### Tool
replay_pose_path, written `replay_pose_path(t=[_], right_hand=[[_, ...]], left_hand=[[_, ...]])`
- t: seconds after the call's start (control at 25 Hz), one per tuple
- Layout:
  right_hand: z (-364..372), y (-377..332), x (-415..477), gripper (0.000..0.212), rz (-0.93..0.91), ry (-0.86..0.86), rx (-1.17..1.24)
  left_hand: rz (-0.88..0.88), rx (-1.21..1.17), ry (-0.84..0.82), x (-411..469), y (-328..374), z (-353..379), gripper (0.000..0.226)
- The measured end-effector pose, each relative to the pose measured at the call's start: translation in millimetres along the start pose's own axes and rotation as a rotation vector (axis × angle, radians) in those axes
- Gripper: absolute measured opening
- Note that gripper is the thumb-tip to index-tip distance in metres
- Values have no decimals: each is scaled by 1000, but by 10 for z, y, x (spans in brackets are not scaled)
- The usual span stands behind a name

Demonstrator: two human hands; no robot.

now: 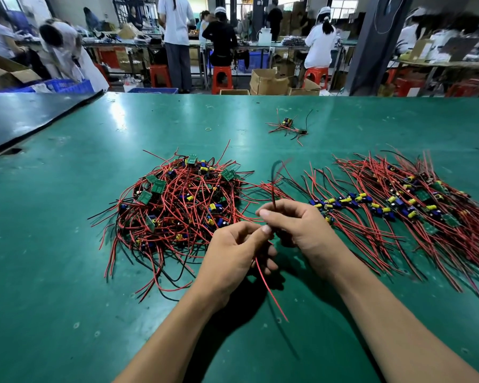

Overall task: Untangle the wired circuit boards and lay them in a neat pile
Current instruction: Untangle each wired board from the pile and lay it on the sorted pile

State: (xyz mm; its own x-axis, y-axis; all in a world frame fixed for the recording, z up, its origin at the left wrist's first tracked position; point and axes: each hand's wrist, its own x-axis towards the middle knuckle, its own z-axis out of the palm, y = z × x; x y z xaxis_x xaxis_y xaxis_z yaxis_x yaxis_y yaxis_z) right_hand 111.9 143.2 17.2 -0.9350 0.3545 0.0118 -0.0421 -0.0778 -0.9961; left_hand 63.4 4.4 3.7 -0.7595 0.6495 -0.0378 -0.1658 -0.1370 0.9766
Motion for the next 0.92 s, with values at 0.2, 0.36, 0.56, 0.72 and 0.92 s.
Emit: replay_pose_path(t=[0.2, 0.36, 0.56, 0.72, 0.92], right_hand=[[-61, -27, 66, 29, -58, 190, 125], [-11, -47, 64, 29, -16, 131, 269], [-14, -45, 48, 39, 2, 33, 198], [-13, -23, 35, 31, -19, 34, 103], [25, -6, 3, 27, -18, 14, 5]], left_hand=[[-51, -229, -46, -14, 77, 5, 15], [-105, -194, -122, -25, 97, -5, 23], [-69, -98, -75, -49, 69, 21, 18], [24, 44, -6, -56, 54, 35, 11], [62, 80, 36, -55, 58, 51, 16]])
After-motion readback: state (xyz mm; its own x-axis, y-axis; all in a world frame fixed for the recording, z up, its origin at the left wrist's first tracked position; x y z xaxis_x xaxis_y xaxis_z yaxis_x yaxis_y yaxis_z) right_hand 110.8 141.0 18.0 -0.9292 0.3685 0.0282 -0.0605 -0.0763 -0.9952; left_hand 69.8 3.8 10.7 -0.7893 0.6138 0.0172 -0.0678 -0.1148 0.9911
